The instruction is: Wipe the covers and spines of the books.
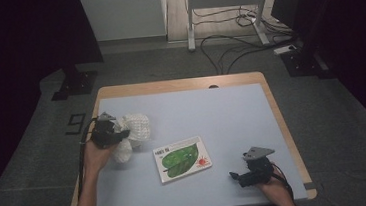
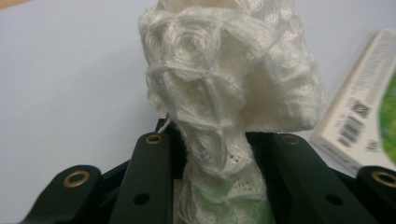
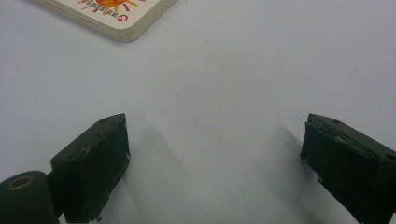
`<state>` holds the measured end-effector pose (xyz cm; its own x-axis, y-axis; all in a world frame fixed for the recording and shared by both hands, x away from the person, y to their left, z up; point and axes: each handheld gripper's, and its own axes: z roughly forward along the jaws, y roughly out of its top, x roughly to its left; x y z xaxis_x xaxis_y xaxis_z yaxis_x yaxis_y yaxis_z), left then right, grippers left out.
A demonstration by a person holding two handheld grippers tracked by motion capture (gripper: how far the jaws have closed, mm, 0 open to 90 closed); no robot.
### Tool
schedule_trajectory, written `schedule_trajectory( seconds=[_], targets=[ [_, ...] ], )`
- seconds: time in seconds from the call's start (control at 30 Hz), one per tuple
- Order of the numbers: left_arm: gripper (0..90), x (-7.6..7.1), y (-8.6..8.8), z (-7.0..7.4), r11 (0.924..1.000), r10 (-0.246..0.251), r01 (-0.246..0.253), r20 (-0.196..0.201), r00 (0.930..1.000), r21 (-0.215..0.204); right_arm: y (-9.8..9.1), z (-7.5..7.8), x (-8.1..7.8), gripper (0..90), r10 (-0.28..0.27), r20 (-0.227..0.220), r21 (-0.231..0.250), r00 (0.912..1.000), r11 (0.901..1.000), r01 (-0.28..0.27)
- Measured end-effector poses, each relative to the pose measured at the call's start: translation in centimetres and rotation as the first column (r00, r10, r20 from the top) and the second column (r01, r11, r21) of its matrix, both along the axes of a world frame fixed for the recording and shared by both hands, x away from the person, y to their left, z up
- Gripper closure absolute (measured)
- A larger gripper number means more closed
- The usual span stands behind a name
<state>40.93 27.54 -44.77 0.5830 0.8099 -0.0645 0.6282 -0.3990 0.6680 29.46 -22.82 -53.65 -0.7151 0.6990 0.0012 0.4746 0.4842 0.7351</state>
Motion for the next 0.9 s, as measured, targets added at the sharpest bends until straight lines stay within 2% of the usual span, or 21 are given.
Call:
schedule_trajectory(
  seconds=[0.2, 0.3, 0.5, 0.6, 0.73, 0.9],
  targets=[
    [69.5, -1.0, -0.3, 1.3, 0.9998, -0.018, 0.018, 0.009, 0.9998, -0.005, 0.0, 0.0, 0.0, 7.3, 0.0, 0.0, 0.001, 1.0, 1.0, 0.0],
    [69.5, -1.7, -0.7, 2.4, 0.999, -0.038, 0.038, 0.018, 0.9991, -0.024, 0.0, 0.0, 0.0, 7.3, 0.0, 0.0, 0.0, 1.0, 1.0, 0.0],
    [69.5, -2.6, -1.9, 4.2, 0.9968, -0.076, 0.077, 0.027, 0.9967, -0.02, 0.0, 0.0, 0.0, 7.3, -0.002, 0.0, 0.001, 1.0, 1.0, 0.002],
    [69.5, -2.9, -2.3, 4.6, 0.9953, -0.093, 0.094, 0.025, 0.9953, -0.022, 0.0, 0.0, 0.0, 7.3, -0.002, 0.0, 0.001, 1.0, 1.0, 0.002],
    [69.3, -3.5, -3.3, 5.4, 0.9923, -0.122, 0.123, 0.024, 0.9922, -0.018, 0.0, 0.0, 0.0, 7.3, 0.0, 0.0, 0.0, 1.0, 1.0, 0.0],
    [69.0, -4.1, -4.4, 6.1, 0.9853, -0.165, 0.165, 0.02, 0.9861, -0.042, 0.0, 0.0, 0.0, 7.3, 0.0, 0.0, 0.001, 1.0, 1.0, 0.0]
  ],
)
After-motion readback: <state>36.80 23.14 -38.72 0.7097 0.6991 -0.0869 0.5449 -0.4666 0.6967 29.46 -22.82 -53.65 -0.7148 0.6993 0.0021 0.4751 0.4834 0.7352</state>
